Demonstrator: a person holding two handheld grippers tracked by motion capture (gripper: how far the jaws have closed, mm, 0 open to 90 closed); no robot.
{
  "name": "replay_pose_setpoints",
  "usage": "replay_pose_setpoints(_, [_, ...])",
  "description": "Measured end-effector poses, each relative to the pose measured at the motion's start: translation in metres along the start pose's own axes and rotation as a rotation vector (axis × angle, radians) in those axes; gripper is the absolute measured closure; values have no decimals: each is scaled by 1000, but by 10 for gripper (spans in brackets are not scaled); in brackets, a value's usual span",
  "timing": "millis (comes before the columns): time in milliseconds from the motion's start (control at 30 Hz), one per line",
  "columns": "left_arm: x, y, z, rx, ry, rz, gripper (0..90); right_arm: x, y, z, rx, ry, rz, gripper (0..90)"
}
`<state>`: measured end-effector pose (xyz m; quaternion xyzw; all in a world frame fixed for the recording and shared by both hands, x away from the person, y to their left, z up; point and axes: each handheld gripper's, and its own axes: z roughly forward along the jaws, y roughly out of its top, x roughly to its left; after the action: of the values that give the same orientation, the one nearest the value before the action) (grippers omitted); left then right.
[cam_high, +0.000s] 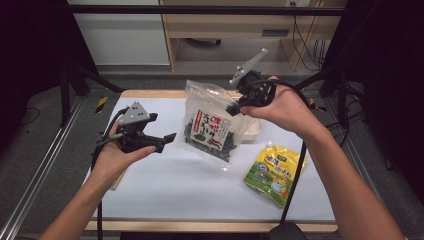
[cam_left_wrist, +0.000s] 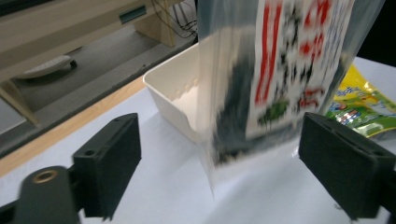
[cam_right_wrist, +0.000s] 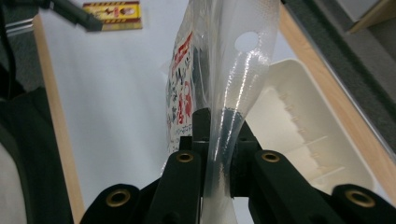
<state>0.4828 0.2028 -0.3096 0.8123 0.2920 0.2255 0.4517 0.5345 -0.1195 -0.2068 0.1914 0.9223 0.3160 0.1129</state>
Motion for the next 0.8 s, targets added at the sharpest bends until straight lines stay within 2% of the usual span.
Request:
replay_pose_setpoints(33, [0,0,0,0,0,0,107,0,0,0,0,0,0,847])
replay_pose_setpoints(67, [-1,-5,2,3,1,-10,102,-5,3,-9,-18,-19,23,847])
replay_pose_setpoints(133, [-7,-22,10,11,18,-23,96,-10,5,-16,-39,-39,49,848])
replay_pose_setpoints(167, [-7,-22,10,11,18,-23,90,-14,6,-19,-49,-48,55,848])
replay_pose_setpoints(200, [-14,-38,16,29,26,-28,83,-18,7,-21,-59,-56,65,848])
replay_pose_setpoints(233, [-14,-38,16,29,26,-28,83,-18,7,-21,-59,-56,65,848])
replay_pose_setpoints(267, [-22,-56,24,45,21,-40,83,-27,9,-24,-79,-74,91,849])
replay_pose_setpoints(300, [-22,-56,24,45,21,-40,84,-27,9,-24,-79,-74,91,849])
replay_pose_setpoints(367, [-28,-74,29,44,23,-56,86,-41,11,-25,-91,-108,129,849])
replay_pose_setpoints(400, [-29,-82,32,46,21,-68,86,-41,11,-25,-91,-108,129,849])
replay_pose_setpoints(500, [-26,-100,38,96,40,-60,82,-58,15,-23,-102,-157,186,849])
replay_pose_setpoints(567, [-24,-103,38,93,46,-68,82,-62,16,-21,-107,-169,194,849])
replay_pose_setpoints(600, [-23,-106,37,93,49,-75,82,-68,17,-18,-113,-191,222,850])
replay_pose_setpoints(800, [-24,-122,34,118,64,-82,82,-80,19,-11,-125,-229,280,851])
